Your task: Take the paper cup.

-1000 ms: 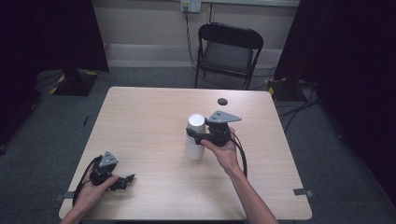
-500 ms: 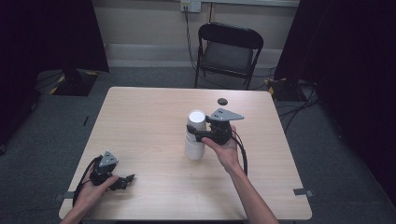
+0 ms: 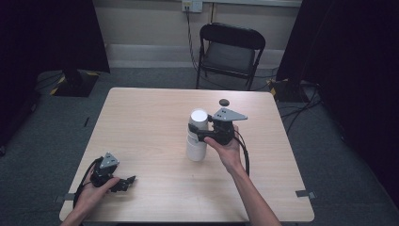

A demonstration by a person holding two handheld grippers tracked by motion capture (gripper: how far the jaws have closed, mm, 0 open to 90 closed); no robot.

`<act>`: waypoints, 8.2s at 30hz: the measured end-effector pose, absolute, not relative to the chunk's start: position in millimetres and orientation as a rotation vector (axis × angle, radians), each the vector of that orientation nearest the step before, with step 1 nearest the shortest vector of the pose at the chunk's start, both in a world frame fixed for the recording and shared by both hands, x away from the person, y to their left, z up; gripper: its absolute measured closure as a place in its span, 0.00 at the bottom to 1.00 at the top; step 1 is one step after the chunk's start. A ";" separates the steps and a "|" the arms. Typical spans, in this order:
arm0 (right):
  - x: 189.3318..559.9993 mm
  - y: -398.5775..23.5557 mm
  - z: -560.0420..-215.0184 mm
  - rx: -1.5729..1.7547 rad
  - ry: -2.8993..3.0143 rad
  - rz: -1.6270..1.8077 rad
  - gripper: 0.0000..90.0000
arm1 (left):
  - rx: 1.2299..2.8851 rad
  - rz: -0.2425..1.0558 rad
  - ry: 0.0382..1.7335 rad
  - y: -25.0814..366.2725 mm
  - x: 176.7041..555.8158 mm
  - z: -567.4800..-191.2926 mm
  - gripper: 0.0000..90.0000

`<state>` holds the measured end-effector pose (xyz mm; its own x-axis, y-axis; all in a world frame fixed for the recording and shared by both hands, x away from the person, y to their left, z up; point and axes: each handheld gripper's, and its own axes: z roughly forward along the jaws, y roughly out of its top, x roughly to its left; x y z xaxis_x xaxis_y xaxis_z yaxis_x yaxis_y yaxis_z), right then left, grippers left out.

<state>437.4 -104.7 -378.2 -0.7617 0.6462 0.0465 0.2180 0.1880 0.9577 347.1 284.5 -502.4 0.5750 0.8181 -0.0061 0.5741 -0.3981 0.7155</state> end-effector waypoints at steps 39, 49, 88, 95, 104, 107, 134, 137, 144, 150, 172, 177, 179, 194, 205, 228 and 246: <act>426.3 -117.8 -353.3 0.759 1.940 1.709 0.37 | 2.120 0.456 1.106 284.4 347.1 -502.5 0.00; 420.8 -119.4 -344.7 0.745 1.920 1.733 0.37 | 2.121 0.458 1.106 284.5 347.1 -502.4 0.00; 365.2 -144.2 -346.7 0.811 2.137 1.647 0.38 | 2.013 0.479 0.995 277.6 339.9 -475.0 0.20; 356.7 -148.2 -361.0 0.851 2.190 1.617 0.38 | 2.008 0.458 0.890 261.8 329.5 -464.7 0.23; 351.9 -141.1 -377.5 0.915 2.227 1.661 0.38 | 1.975 0.454 0.791 236.6 324.1 -448.7 0.23; 354.9 -138.0 -378.8 0.934 2.252 1.664 0.38 | 1.966 0.430 0.758 220.7 327.7 -439.9 0.22; 343.8 -104.3 -390.8 0.941 2.365 1.762 0.39 | 1.929 0.462 0.504 145.0 309.7 -430.6 0.50; 343.4 -101.3 -391.7 0.939 2.374 1.777 0.39 | 1.934 0.437 0.503 143.2 310.1 -432.4 0.58; 340.4 -97.8 -389.0 0.925 2.387 1.809 0.39 | 1.937 0.469 0.496 140.1 309.1 -437.7 0.66; 341.1 -96.3 -390.8 0.931 2.406 1.823 0.39 | 1.919 0.503 0.494 140.8 308.1 -437.2 0.72; 346.1 -95.3 -396.2 1.010 2.453 1.947 0.38 | 1.883 0.540 0.507 141.2 302.5 -436.0 0.83; 348.5 -95.8 -399.0 1.059 2.473 1.970 0.39 | 1.867 0.555 0.514 142.8 302.3 -436.0 0.82; 348.6 -95.2 -399.2 1.063 2.482 1.972 0.39 | 1.875 0.578 0.513 142.2 301.1 -436.1 0.87; 345.0 -98.4 -393.6 0.952 2.401 1.992 0.26 | 1.878 0.513 0.553 147.9 303.4 -432.1 0.94; 346.3 -108.3 -387.4 0.896 2.358 1.875 0.22 | 1.941 0.442 0.547 144.0 305.6 -438.4 0.95; 345.6 -118.3 -384.3 0.877 2.295 1.828 0.41 | 1.988 0.342 0.517 141.6 306.0 -441.9 0.96; 347.8 -115.9 -392.5 0.914 2.324 1.771 0.43 | 1.930 0.244 0.605 154.3 323.6 -441.7 0.97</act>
<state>347.8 -115.9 -392.5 -0.8188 0.4986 0.2845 0.4067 0.1539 0.9005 323.6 154.3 -441.7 0.8512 0.5151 -0.1009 0.3011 -0.3217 0.8977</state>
